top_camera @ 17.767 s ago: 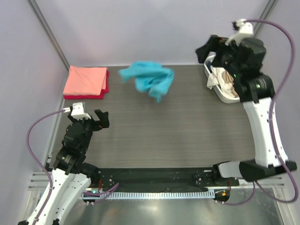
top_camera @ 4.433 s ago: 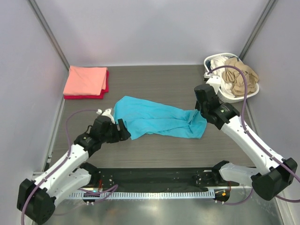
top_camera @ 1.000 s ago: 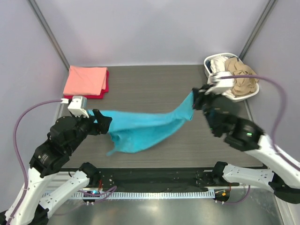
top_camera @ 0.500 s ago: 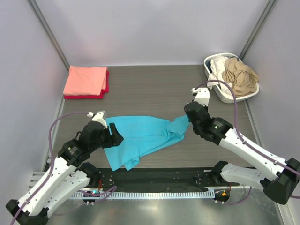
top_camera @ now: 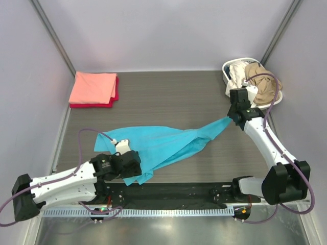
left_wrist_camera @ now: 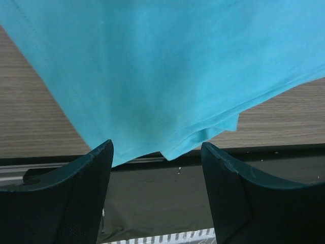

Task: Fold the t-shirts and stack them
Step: Flatten the tshirt out

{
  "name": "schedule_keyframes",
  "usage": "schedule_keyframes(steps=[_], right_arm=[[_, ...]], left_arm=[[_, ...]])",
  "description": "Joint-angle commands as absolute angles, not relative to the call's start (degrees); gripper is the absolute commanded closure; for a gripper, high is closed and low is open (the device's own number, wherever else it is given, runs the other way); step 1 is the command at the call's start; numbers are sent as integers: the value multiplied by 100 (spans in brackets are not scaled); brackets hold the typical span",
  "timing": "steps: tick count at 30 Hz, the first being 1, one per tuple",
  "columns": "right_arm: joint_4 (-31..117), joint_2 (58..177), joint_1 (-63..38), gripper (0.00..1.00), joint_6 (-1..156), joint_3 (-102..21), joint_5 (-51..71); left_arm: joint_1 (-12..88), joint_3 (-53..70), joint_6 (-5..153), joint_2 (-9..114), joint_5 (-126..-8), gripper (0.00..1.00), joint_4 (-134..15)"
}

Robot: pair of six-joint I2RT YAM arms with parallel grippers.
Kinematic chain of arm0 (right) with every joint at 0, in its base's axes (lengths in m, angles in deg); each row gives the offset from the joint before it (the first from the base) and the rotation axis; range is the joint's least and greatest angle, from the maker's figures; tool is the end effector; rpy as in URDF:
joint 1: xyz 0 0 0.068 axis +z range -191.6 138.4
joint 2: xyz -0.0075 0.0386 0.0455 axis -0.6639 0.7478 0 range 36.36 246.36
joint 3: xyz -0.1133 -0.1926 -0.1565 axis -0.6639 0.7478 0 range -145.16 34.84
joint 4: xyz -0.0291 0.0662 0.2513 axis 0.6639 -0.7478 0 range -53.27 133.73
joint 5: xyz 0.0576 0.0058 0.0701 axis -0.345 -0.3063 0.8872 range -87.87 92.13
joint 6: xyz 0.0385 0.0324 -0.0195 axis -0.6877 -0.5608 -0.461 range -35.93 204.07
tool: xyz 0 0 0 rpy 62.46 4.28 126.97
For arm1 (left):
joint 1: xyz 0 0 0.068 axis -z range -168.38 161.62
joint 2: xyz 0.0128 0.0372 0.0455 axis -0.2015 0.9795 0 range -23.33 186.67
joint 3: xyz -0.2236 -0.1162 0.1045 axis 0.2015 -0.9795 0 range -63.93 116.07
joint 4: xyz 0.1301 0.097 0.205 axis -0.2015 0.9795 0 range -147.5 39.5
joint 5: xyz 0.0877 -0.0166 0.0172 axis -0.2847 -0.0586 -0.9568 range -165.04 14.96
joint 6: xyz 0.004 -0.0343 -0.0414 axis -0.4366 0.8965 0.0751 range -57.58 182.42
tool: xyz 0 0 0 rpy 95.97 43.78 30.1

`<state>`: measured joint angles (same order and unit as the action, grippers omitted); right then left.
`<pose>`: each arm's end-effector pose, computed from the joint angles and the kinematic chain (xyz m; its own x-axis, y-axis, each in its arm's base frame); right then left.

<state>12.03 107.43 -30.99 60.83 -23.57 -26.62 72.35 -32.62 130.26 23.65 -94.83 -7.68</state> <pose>0.2606 0.0313 0.2945 -0.5617 0.2467 -0.7897 0.4334 0.9008 -0.0268 0.0772 -0.1133 0.2002 -0.8643 -0.2402 -0.4418 -0.1284 0.9548 -0.2680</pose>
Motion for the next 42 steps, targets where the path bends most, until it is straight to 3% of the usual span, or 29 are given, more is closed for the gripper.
schedule_keyframes(steps=[1,5,15,24,29,35,40,42], right_arm=[[1297,10799,-3439,99,5937,-2642,-2116],[1323,10782,-3649,99,5973,-2607,-2564],[1428,10905,-4274,99,5885,-2589,-1861],[1464,10914,-4292,99,5867,-2563,-1703],[1490,10905,-4291,99,5858,-2545,-1685],[1499,10905,-4292,99,5858,-2528,-1624],[1525,10931,-4283,99,5850,-2484,-1597],[1534,10931,-4292,99,5850,-2475,-1571]], left_arm=[[7700,-3124,14029,2466,-10210,29,-617],[7991,-3062,14179,2449,-10360,29,-433],[8378,-3545,14591,2299,-10070,40,-732],[8572,-4213,14540,2536,-9982,32,-1969],[8572,-4363,14478,2896,-9938,33,-2568],[8572,-4416,14522,3239,-9746,44,-2692],[8572,-4495,14504,3319,-9736,70,-2692],[8572,-4521,14504,3310,-9762,85,-2674]])
